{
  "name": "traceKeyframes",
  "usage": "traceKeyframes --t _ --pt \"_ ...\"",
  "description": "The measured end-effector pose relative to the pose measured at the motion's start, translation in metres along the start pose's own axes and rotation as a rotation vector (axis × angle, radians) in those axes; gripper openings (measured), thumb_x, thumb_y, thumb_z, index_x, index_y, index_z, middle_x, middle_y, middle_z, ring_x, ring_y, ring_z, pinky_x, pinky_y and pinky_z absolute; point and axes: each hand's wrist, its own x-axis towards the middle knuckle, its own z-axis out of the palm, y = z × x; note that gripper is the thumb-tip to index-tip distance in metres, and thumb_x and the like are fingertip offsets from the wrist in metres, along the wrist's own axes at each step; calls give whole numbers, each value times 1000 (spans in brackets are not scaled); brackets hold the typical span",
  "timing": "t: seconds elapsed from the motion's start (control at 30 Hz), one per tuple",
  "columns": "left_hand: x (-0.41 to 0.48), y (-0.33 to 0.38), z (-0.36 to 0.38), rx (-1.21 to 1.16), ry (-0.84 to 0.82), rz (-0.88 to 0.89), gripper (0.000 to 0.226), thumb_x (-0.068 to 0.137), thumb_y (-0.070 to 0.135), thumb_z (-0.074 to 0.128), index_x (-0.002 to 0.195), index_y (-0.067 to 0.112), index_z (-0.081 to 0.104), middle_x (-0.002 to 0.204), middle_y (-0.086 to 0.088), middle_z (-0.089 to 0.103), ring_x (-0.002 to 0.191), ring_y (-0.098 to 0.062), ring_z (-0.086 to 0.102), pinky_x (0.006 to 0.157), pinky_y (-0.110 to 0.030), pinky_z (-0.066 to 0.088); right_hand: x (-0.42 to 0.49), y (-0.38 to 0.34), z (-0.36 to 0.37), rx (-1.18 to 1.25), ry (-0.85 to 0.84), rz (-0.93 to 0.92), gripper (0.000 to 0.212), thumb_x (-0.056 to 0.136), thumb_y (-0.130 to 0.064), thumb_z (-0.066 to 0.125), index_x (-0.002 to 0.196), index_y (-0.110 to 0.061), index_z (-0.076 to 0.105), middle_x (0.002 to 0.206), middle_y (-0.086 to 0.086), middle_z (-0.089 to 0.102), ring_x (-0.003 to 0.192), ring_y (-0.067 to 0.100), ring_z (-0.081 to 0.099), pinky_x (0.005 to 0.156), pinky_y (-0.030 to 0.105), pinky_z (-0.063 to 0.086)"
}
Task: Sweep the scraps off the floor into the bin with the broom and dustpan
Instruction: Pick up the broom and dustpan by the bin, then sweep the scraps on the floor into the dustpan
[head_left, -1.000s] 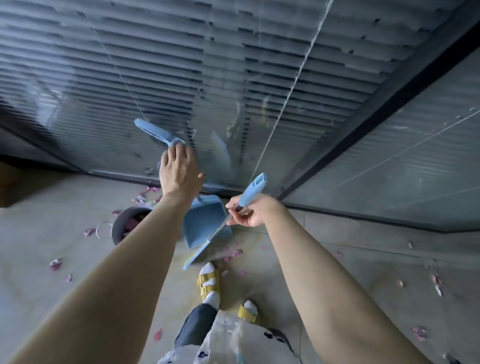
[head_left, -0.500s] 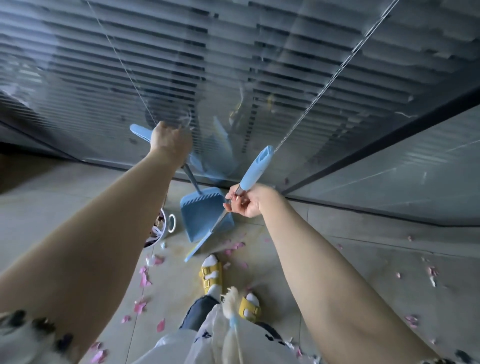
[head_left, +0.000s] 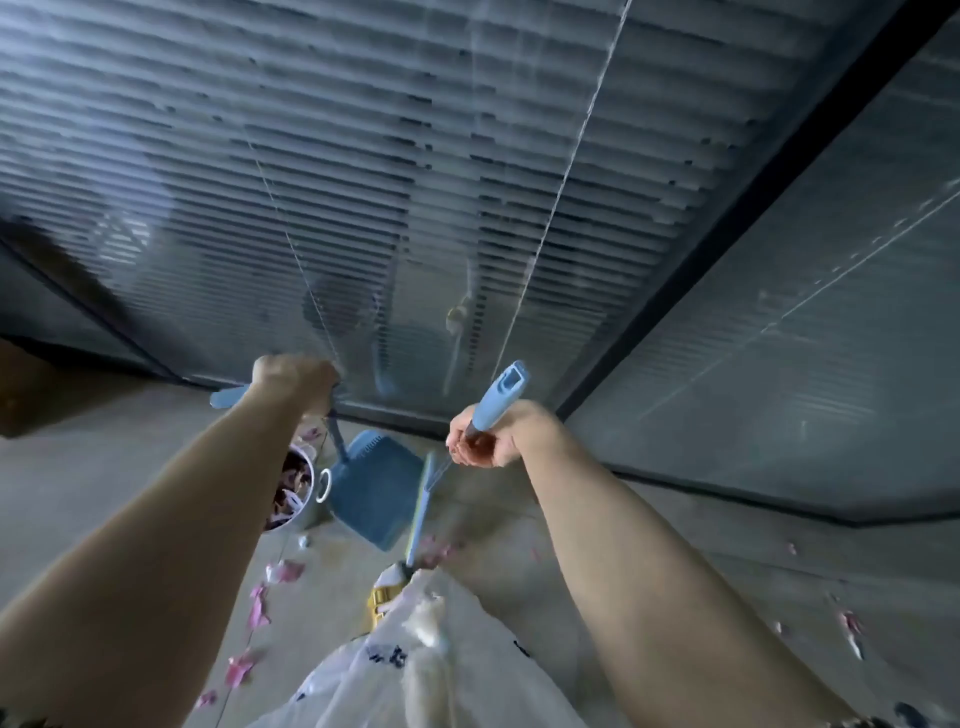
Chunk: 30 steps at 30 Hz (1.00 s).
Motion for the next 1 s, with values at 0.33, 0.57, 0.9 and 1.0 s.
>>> traceKeyframes --t 0.33,0.57,0.9,1.0 --pt "-123 64 46 -509 176 -246 31 81 12 55 111 12 62 108 -13 69 108 -32 62 83 -35 48 -40 109 -14 44 220 -223 34 97 3 32 63 -3 39 54 12 46 17 6 41 25 10 33" --pt "-176 111 67 -823 183 -178 23 84 4 48 104 2 57 92 -18 73 98 -29 66 73 -27 41 -76 200 -33 206 415 -347 31 93 9 37 64 -3 42 67 14 43 38 15 50 27 13 37" --pt "-241 196 127 -780 99 57 30 85 15 52 108 -3 61 106 -24 68 102 -40 62 85 -38 49 -103 377 -28 518 709 -387 24 91 10 38 72 -3 44 61 12 43 17 7 41 33 16 41" --pt "-274 235 135 -764 73 144 29 86 11 51 110 -3 59 109 -25 66 104 -41 60 84 -39 48 -114 430 -34 461 803 -340 23 88 5 50 66 -5 47 63 10 49 41 16 54 46 26 48"
